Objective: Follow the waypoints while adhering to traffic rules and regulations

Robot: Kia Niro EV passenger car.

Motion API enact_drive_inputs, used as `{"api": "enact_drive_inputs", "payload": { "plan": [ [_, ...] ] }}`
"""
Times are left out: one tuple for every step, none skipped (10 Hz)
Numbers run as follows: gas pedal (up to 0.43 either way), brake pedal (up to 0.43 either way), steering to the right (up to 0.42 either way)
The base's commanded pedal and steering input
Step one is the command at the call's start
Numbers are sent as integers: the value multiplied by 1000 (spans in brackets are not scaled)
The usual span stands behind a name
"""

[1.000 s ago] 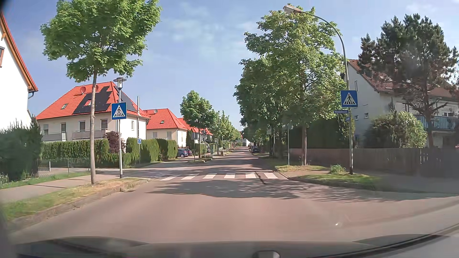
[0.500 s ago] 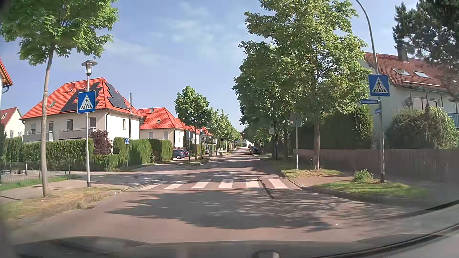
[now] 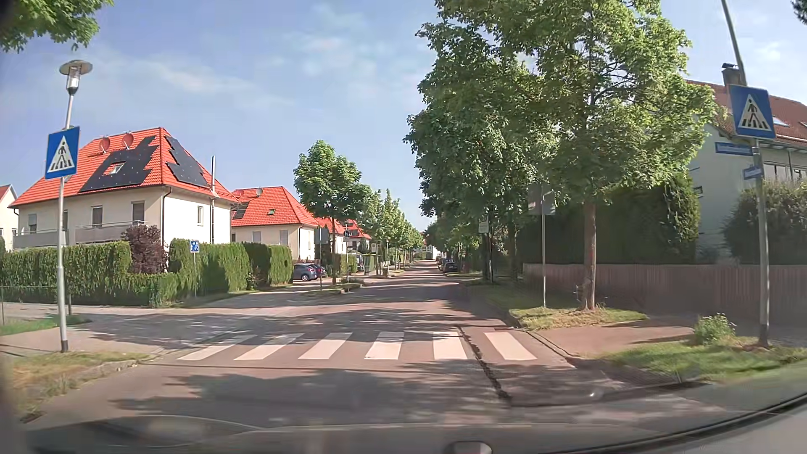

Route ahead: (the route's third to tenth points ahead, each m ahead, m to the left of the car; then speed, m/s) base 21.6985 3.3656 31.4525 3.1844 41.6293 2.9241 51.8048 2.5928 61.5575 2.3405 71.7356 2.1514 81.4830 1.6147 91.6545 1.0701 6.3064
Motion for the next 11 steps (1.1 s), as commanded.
{"api": "enact_drive_inputs", "payload": {
  "plan": [
    [67,0,2],
    [67,0,1],
    [67,0,1],
    [67,0,0],
    [67,0,-1],
    [67,0,-5],
    [79,0,-9],
    [87,0,-11],
    [87,0,-10],
    [79,0,-9],
    [67,0,-10]
  ]
}}
